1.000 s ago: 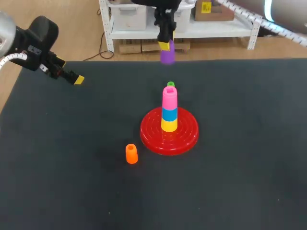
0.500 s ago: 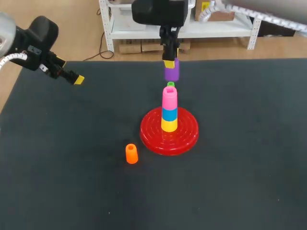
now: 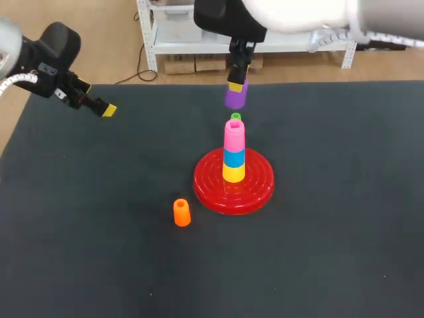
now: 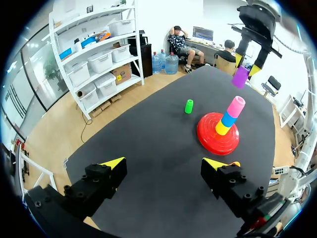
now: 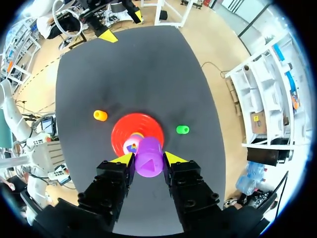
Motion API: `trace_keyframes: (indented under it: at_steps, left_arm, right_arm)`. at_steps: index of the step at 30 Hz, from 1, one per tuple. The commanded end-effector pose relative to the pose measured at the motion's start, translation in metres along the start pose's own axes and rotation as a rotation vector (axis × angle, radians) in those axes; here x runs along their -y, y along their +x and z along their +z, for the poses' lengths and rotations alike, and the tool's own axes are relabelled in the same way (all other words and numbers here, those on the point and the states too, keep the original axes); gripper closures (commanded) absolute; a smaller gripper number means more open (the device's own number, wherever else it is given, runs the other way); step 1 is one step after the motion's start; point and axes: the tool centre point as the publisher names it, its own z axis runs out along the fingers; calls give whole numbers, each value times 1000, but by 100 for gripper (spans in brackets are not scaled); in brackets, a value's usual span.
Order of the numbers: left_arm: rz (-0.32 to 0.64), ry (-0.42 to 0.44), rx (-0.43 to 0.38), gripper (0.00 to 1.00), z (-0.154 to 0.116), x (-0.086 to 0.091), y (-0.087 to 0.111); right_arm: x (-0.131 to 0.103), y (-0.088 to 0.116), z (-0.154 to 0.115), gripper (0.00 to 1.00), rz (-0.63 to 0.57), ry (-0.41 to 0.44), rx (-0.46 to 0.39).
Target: Pick up and stack the cylinders on the red base in this order: pink,purple,orange,green
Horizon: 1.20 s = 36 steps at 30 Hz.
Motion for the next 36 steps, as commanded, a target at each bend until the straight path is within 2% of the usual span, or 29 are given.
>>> trace_keyframes:
  at_steps: [1, 5, 11, 14, 18, 24, 31, 36]
  left_arm:
    - [0, -1, -1, 0, 0, 0, 0]
    - [0, -1, -1, 0, 0, 0, 0]
    - [0, -1, -1, 0, 0, 0, 0]
    - [0, -1, -1, 0, 0, 0, 0]
    - [0, -1, -1, 0, 0, 0, 0]
    - [0, -1, -1, 0, 0, 0, 0]
    - [0, -1, -1, 0, 0, 0, 0]
    - [0, -1, -1, 0, 0, 0, 0]
  right_arm:
    - [-5, 6, 1, 100, 1, 54, 180]
    - [-5, 6, 1, 100, 1, 54, 180]
    - [-24, 17, 13, 100, -39, -26, 100]
    - [-29, 18, 13, 100, -43, -38, 94]
    - [-31, 17, 10, 100, -46, -52, 85]
    - [-31, 14, 11, 100, -90, -79, 19]
    - [-30, 13, 10, 100, -109, -86, 11]
    - [-32, 15, 19, 100, -139, -94, -45]
